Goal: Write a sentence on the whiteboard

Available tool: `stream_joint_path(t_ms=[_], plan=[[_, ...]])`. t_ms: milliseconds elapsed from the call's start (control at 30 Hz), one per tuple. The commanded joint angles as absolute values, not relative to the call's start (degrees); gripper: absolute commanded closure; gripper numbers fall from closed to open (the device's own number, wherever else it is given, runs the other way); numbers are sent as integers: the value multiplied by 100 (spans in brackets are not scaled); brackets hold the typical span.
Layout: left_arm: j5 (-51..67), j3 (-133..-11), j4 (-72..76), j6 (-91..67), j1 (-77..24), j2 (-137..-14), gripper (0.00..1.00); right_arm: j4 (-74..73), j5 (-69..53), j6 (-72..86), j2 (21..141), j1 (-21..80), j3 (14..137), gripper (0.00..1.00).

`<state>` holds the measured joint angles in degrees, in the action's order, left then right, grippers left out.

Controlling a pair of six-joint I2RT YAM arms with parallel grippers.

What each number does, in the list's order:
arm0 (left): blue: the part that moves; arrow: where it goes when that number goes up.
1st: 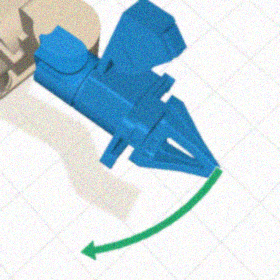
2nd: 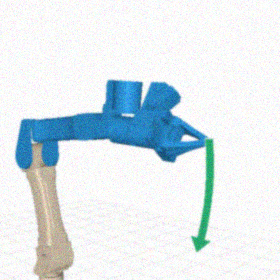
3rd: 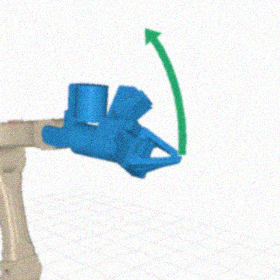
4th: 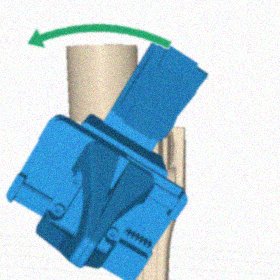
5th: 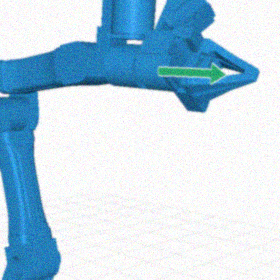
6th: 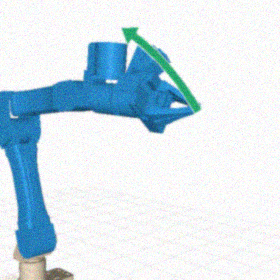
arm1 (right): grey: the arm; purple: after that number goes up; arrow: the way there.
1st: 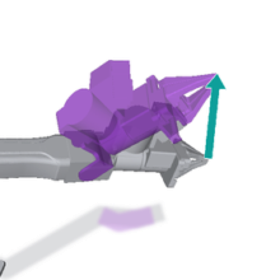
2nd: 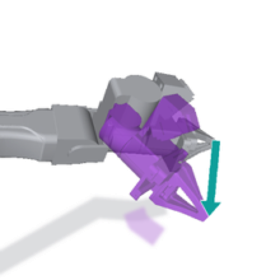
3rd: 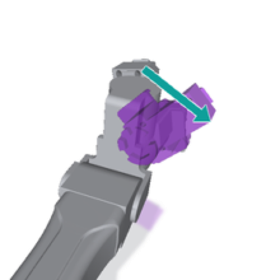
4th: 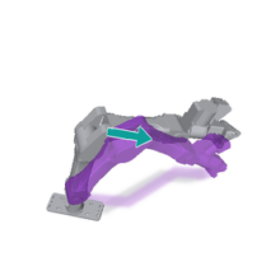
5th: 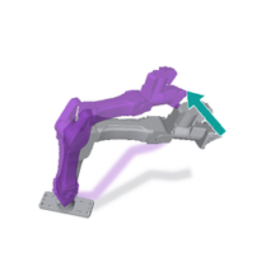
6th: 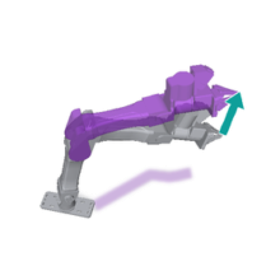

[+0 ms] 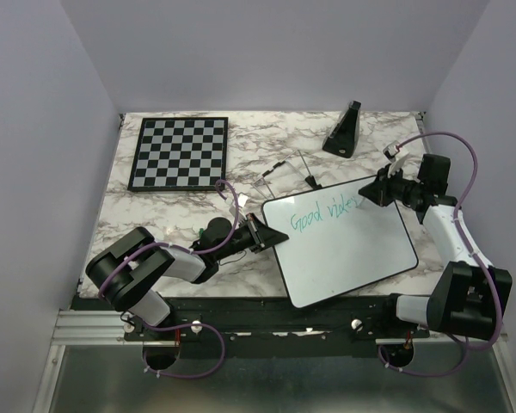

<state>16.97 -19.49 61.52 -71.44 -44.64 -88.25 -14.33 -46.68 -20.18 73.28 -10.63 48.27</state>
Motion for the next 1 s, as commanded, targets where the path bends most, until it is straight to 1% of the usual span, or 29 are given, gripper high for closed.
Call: stream_joint_path(t_ms=[0, 100, 367, 533, 733, 967], plan=[[1890, -2065, 6284, -6583, -4553, -8771, 100, -1986, -5035, -2215, 7233, -1099, 4834, 99], [1890, -2074, 6302, -6583, -4553, -8780, 100, -2057, -5308, -2145, 7111, -1081, 4904, 99], [1855, -2030, 6328, -6601, -4553, -8807, 100, -2039, -5888, -1670, 6303, -1081, 5203, 99], [1854, -2013, 6346, -6592, -4561, -8780, 100, -2048, -6529, -1687, 5960, -1081, 4861, 99], [1828, -1995, 6407, -6609, -4562, -8807, 100, -2179, -6951, -1951, 5906, -1081, 4606, 99], [1793, -1978, 6504, -6644, -4588, -8859, 100, -2259, -7066, -2153, 5941, -1081, 4500, 99]])
